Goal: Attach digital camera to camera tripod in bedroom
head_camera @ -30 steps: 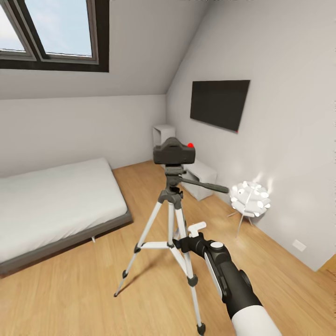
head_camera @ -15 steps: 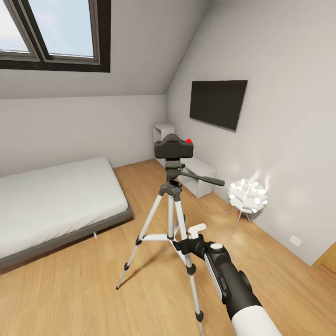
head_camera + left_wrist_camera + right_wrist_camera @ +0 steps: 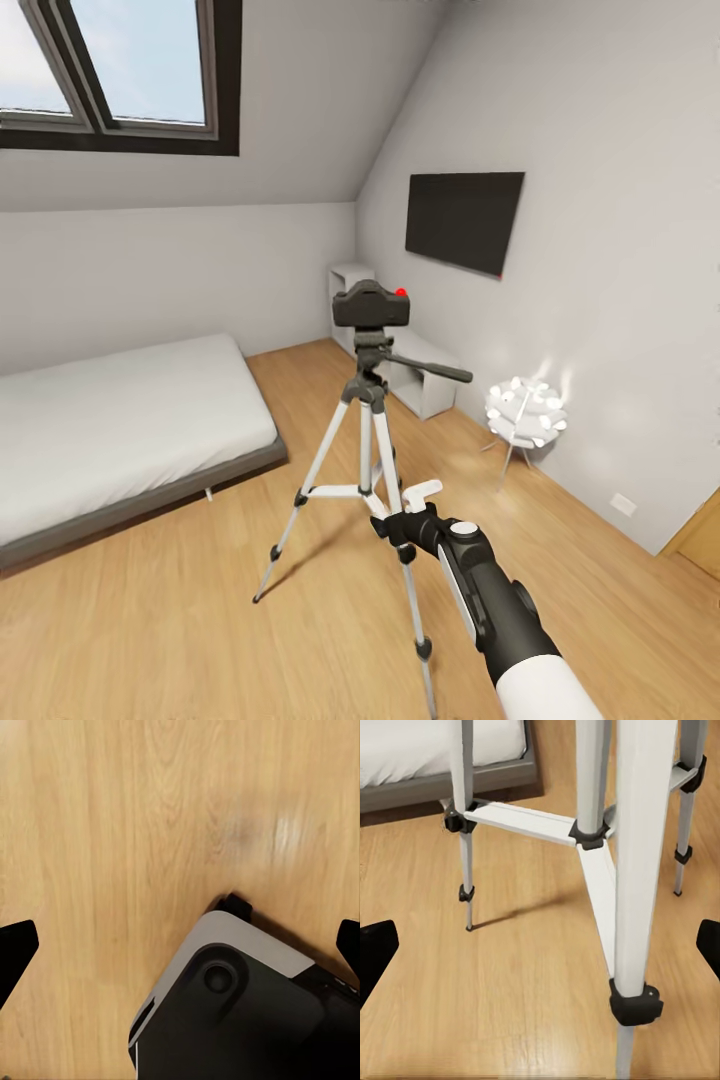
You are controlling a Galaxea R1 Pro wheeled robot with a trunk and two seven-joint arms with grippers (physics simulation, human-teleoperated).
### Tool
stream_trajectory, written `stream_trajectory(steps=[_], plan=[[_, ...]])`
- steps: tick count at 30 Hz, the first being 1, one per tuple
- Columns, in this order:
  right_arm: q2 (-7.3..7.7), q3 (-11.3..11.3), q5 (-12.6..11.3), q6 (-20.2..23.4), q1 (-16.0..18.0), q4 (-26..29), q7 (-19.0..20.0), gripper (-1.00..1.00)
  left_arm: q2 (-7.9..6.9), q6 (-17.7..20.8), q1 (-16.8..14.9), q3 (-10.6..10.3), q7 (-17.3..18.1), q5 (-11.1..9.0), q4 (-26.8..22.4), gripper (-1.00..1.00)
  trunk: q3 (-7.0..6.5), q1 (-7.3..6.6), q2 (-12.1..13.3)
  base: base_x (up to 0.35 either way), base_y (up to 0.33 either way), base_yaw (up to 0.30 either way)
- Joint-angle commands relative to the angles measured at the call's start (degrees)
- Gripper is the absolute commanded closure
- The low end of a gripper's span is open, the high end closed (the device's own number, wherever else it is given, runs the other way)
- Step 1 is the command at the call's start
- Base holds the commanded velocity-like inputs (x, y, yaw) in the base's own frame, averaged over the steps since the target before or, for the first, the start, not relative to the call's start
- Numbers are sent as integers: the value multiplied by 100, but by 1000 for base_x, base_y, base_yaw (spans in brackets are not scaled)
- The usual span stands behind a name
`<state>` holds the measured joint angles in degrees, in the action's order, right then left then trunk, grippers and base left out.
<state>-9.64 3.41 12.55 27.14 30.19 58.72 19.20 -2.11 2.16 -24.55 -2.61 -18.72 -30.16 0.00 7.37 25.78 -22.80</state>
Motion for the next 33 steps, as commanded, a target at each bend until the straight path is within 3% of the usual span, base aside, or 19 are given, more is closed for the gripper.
stream_trajectory(steps=[1,33], plan=[[-2,-7,61,23,4,9,41,-100,0,24,-4,-29,-17,-16,0,-100,13,1,-13,-219,0,0],[9,-12,72,35,4,8,39,-100,-7,13,-1,-24,-18,-25,0,-100,13,1,-13,-26,0,0]])
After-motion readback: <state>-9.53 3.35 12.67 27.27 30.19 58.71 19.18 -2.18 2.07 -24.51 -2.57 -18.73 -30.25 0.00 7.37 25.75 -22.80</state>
